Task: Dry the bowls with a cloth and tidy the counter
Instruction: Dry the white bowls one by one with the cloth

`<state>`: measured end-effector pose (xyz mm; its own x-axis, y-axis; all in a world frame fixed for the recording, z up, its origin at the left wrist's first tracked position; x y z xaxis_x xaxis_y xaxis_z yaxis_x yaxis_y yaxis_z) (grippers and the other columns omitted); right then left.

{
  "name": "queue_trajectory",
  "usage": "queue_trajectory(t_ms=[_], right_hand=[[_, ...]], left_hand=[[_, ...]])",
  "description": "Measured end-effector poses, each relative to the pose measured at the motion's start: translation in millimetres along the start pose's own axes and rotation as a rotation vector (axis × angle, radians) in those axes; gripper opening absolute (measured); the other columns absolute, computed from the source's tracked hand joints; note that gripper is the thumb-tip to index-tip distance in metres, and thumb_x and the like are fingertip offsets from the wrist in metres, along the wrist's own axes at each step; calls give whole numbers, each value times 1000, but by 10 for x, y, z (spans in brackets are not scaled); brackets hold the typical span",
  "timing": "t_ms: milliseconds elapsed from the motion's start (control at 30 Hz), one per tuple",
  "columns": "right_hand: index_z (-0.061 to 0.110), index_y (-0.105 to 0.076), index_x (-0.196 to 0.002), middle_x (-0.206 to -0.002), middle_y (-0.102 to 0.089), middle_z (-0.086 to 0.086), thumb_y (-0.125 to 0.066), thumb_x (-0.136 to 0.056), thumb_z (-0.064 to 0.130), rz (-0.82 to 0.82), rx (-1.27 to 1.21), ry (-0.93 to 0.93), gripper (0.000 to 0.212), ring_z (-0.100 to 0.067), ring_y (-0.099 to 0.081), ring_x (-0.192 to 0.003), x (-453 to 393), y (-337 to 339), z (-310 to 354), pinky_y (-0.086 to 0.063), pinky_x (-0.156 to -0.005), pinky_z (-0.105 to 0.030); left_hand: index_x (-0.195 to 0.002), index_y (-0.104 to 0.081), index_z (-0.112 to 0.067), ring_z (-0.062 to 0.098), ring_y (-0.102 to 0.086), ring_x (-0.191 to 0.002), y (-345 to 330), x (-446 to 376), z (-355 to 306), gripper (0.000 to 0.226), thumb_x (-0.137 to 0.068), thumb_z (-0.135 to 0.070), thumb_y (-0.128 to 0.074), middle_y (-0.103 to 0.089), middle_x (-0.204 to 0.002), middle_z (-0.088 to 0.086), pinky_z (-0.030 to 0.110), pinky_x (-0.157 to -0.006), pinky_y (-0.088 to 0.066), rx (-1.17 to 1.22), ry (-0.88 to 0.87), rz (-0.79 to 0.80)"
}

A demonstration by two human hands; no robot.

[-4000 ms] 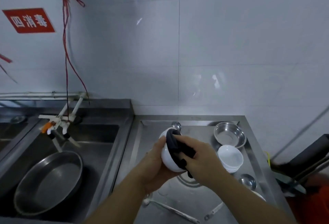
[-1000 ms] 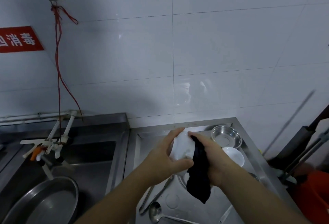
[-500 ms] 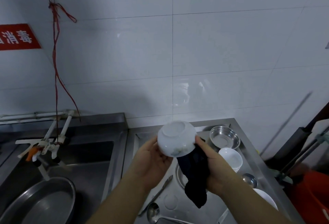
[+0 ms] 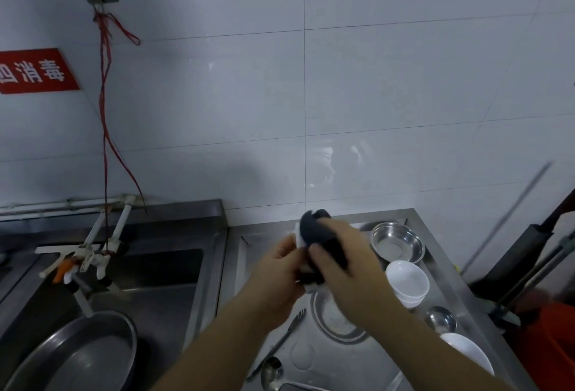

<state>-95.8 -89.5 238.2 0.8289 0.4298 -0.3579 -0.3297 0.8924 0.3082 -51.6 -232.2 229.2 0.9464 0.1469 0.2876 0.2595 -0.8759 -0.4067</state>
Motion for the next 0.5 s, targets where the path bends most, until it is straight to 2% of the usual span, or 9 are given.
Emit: queue_trajectory(t_ms=[67, 100, 167, 233, 333, 433, 500], right_hand=[[39, -59, -137, -143, -56, 23, -60, -95, 45, 89, 248, 190, 43, -7, -46, -142, 31, -33, -57, -35, -119, -32], [37, -59, -139, -147, -52, 24, -60, -95, 45, 118, 254, 191, 45, -9, -41, -147, 28, -21, -77, -31, -122, -36], [37, -61, -138, -147, -51, 27, -62, -94, 44, 167, 210, 165, 44, -7, -40, -148, -11, 31, -117, -31, -123, -33], [40, -62, -134, -141, -54, 30, -64, -93, 43, 180, 203, 171, 41, -5, -46, -142, -66, 79, -125, -35, -119, -27], [46, -63, -125, -127, -63, 26, -64, -88, 44, 123, 128, 96, 37, -8, -57, -127, -158, 104, -130, -46, -107, -32], [45, -70, -115, -115, -73, 12, -67, -82, 45, 32, -157, -105, 34, -16, -67, -113, -258, 86, -87, -53, -95, -34], [38, -77, -107, -104, -78, 0, -71, -83, 42, -50, -395, -274, 25, -20, -74, -98, -321, 67, -67, -59, -81, -32]], left_hand=[[-118, -77, -23, 34, -76, -101, -21, 26, -33, 29, -107, -17, -51, -76, -118, 20, 38, -77, -63, -4, 3, 43], [-117, -78, -24, 32, -77, -102, -17, 39, -35, 31, -107, -15, -50, -76, -118, 19, 36, -78, -63, -11, 10, 70], [-116, -79, -25, 32, -76, -107, -9, 52, -3, 32, -106, -9, -54, -76, -120, 20, 37, -83, -63, -22, 16, 120], [-116, -80, -25, 36, -74, -112, -21, 65, 34, 30, -98, -8, -61, -75, -123, 21, 42, -88, -63, -30, 16, 145], [-124, -77, -22, 35, -74, -110, -38, 43, 66, 38, -90, -9, -65, -73, -126, 23, 42, -87, -63, -13, 13, 189], [-134, -70, -15, 36, -69, -120, -31, 32, 24, 38, -97, -12, -66, -68, -135, 24, 48, -102, -57, -10, -23, 259], [-133, -70, -10, 37, -68, -120, -13, 38, -28, 38, -96, -14, -67, -67, -136, 25, 48, -102, -57, -35, -47, 258]])
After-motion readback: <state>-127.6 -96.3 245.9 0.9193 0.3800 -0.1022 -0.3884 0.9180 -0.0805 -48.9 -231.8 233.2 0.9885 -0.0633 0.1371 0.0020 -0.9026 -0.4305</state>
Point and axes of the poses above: each hand's wrist, its own x-axis away from the middle knuckle, its own y-axis out of the back of the hand, z = x × y, the point moved 1 cm from there along -x, towards the middle knuckle
